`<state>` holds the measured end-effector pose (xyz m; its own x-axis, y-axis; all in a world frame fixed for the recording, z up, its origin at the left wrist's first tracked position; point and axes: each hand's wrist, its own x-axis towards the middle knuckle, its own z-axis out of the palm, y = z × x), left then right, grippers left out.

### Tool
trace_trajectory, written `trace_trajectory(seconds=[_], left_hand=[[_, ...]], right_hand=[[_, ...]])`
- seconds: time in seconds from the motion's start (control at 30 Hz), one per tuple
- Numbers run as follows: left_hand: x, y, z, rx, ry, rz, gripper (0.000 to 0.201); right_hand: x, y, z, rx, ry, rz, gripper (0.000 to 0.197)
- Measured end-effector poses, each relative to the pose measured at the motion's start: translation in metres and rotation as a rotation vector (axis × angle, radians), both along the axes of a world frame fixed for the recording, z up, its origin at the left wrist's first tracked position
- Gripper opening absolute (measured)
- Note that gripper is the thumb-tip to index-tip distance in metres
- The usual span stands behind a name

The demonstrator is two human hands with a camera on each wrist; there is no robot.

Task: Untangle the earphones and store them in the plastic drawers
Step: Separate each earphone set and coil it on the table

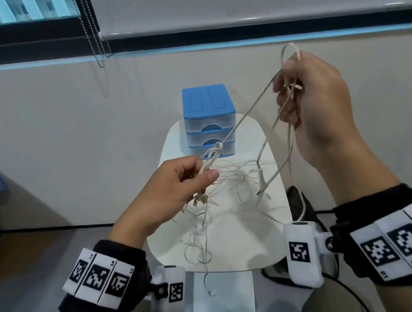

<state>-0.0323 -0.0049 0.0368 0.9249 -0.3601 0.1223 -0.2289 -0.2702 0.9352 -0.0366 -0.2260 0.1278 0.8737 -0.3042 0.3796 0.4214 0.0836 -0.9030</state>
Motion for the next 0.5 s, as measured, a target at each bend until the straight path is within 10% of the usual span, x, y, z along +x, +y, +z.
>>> trace_trajectory(seconds=[0.5], left_hand=[[-0.016, 0.002, 0.017, -0.276, -0.143, 0.123, 0.027]], right_hand=[[-0.019, -0.046, -0.003, 0.445, -0.113, -0.284, 0.015]])
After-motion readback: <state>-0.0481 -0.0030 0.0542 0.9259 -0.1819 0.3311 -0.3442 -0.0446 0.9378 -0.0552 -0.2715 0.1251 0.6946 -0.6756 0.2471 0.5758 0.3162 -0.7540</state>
